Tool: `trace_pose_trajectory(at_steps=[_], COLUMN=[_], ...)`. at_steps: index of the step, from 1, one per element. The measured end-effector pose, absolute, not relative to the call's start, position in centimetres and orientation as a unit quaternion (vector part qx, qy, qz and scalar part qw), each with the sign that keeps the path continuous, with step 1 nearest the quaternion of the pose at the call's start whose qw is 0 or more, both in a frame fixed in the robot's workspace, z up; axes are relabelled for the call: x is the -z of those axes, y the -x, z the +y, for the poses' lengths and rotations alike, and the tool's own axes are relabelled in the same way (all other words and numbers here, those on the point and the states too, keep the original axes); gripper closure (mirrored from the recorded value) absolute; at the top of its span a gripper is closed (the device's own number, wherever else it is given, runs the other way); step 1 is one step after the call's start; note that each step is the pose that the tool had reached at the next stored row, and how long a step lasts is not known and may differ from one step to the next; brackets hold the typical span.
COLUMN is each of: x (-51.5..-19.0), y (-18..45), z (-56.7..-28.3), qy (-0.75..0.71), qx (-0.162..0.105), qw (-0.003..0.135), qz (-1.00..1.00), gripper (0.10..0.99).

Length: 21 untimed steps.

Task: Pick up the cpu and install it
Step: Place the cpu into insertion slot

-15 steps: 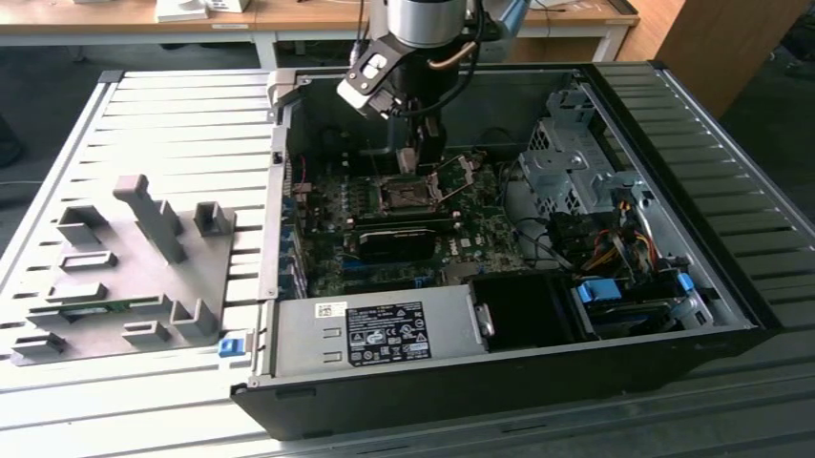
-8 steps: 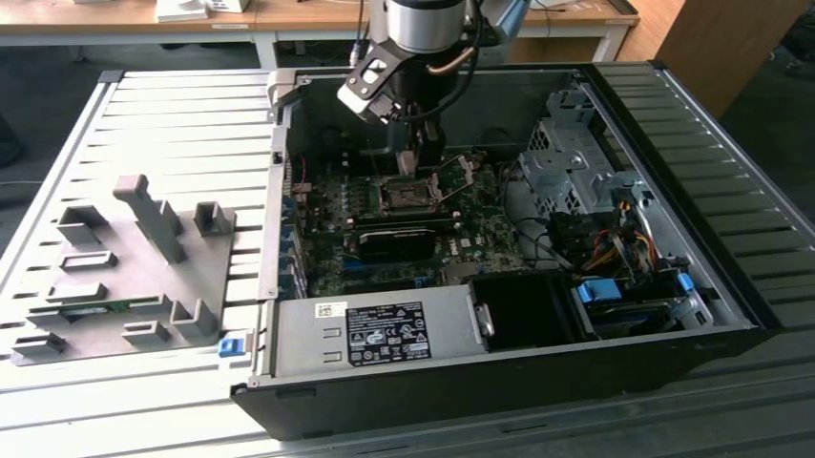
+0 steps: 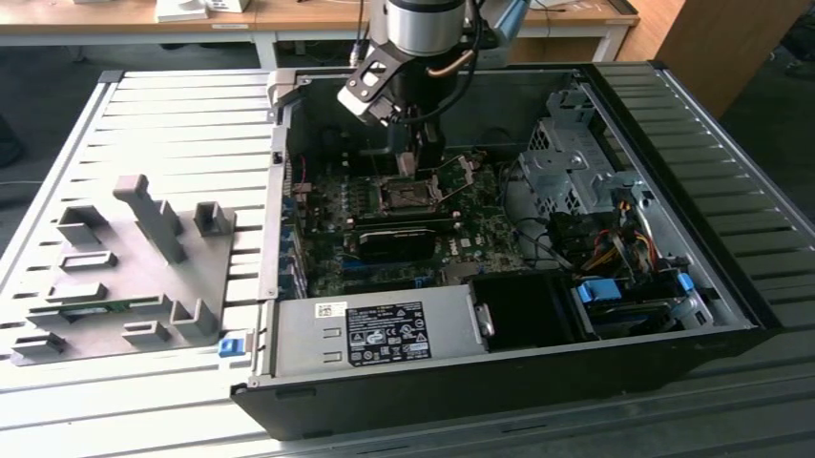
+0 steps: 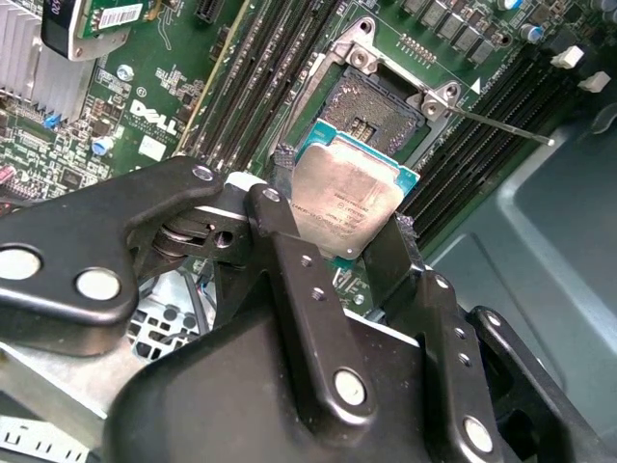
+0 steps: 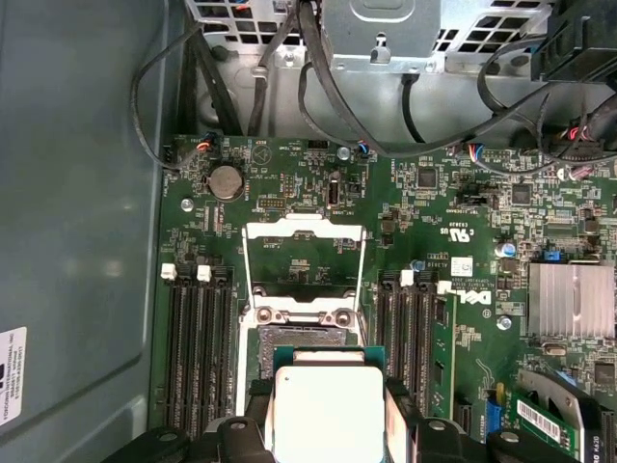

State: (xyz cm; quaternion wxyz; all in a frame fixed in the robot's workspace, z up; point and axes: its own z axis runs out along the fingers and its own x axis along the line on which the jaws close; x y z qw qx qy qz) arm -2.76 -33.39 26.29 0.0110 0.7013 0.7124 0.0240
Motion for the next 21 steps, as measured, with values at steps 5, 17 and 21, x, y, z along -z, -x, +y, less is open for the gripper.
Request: trace_pose_trajectory(at_steps=[5, 17, 21], x=[-26.18, -25.79, -25.63], y=[2.76, 2.76, 2.76], z=[-33.39, -33.39, -33.39], qy=[-0.701, -0.701, -0.701], qx=[-0.024, -0.024, -0.024], qw=[0.011, 0.011, 0.011], qz=[0.712, 0.712, 0.712], gripper=[0.545, 0.545, 0.545])
